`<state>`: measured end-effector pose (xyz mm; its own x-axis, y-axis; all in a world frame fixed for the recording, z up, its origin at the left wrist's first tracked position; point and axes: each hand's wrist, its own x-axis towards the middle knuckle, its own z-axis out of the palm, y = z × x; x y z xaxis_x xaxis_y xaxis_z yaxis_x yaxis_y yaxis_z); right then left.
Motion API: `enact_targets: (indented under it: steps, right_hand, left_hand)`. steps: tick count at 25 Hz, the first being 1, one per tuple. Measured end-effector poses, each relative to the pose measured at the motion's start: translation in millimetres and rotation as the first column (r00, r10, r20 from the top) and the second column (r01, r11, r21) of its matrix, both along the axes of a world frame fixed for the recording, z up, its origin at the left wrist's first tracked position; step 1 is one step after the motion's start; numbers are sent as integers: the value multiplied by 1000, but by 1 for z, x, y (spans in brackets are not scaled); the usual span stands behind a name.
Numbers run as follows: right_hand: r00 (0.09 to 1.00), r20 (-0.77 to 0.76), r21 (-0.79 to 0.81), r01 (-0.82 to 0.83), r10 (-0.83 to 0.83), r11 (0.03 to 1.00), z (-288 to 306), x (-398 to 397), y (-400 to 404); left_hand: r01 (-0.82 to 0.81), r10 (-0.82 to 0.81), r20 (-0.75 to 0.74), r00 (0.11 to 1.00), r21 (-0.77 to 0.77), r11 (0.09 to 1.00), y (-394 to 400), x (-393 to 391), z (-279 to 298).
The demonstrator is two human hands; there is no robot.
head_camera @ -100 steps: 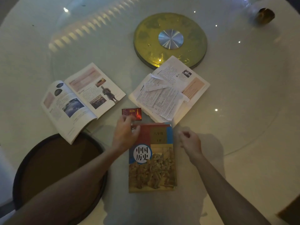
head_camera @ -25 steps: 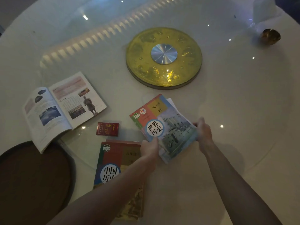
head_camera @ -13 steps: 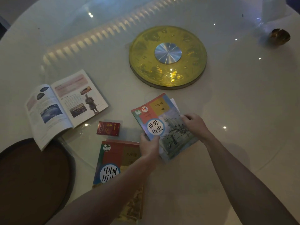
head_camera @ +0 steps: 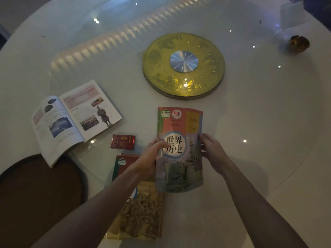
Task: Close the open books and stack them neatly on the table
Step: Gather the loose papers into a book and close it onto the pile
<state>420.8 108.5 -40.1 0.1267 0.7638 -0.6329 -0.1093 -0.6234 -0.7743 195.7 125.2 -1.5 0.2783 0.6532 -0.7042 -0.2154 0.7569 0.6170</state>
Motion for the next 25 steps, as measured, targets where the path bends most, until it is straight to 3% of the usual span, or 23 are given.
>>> enact_targets:
  steps: [5,9,15,20,25]
  right_hand:
    - [990,-63,-12,125,-125,992,18,-39,-20]
    - [991,-76,169,124,-112,978,46,-78,-37]
    - [997,-78,412,37,-5,911,81,-134,-66]
    - [998,52,471,-50,29,881,83,-153,-80]
    - [999,-4,382,37,-39,923,76,-167,-87]
  left_hand:
    - [-13,15,-46,999,50,999,-7,-40,15]
    - [21,36,-229,973,241,970,-25,-78,17]
    - [107,7,-260,966,419,902,-40,-125,30]
    - [145,-4,-259,966,529,836,-51,-155,33]
    - [149,6,-310,951,474,868,-57,-159,22]
